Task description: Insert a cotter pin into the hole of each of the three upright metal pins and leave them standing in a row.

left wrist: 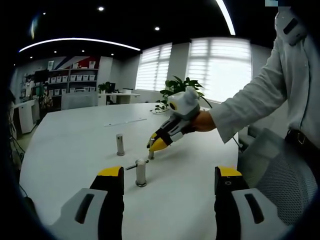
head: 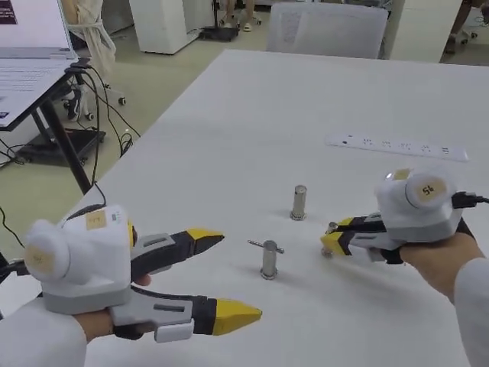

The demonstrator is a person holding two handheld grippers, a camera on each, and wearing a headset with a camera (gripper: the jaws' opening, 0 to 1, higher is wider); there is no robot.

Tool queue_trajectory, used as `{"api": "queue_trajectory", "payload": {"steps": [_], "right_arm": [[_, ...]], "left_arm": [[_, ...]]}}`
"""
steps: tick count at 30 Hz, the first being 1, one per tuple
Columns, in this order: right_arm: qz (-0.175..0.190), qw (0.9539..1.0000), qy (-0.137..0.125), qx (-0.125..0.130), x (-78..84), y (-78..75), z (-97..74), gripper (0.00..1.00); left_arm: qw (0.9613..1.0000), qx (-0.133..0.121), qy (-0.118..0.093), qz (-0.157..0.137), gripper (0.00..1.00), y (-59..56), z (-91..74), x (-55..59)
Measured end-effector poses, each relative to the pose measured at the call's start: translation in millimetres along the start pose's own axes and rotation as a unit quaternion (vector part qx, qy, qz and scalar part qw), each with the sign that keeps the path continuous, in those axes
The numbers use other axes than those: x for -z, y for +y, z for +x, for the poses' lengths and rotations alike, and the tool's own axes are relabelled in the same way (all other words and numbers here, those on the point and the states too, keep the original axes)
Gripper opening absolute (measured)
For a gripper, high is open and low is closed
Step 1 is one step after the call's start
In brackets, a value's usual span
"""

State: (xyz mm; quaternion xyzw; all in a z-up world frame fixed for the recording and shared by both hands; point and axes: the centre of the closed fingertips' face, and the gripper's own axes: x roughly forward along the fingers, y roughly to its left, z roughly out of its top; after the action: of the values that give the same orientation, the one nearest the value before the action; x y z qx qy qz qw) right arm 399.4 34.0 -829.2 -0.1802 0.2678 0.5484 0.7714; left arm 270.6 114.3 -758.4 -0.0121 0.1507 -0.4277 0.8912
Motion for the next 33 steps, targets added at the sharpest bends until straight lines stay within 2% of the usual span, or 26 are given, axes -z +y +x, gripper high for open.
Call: {"api": "queue_trajectory", "payload": {"steps": [7, 18, 26, 33], "right_arm": [[-0.002, 0.9998, -0.009, -0.019, 1.4, 11.6, -18.4, 0.10], [-0.017, 0.9982, -0.017, -0.055, 5.6, 39.5, -43.2, 0.10], [-0.028, 0.9958, -0.019, -0.085, 10.9, 58.3, -48.4, 0.10], [-0.049, 0.9916, -0.019, -0.118, 16.3, 80.8, -47.4, 0.10]], "left_arm": [[0.9999, 0.010, 0.001, 0.005, 0.74, -9.4, 3.4, -3.0], [0.9996, 0.026, 0.006, 0.012, 0.74, -22.0, 7.8, -2.6], [0.9993, 0.031, 0.012, 0.014, 0.74, -23.0, 7.6, 0.3], [0.9993, 0.033, 0.014, 0.015, 0.74, -23.6, 6.6, 2.1]]}}
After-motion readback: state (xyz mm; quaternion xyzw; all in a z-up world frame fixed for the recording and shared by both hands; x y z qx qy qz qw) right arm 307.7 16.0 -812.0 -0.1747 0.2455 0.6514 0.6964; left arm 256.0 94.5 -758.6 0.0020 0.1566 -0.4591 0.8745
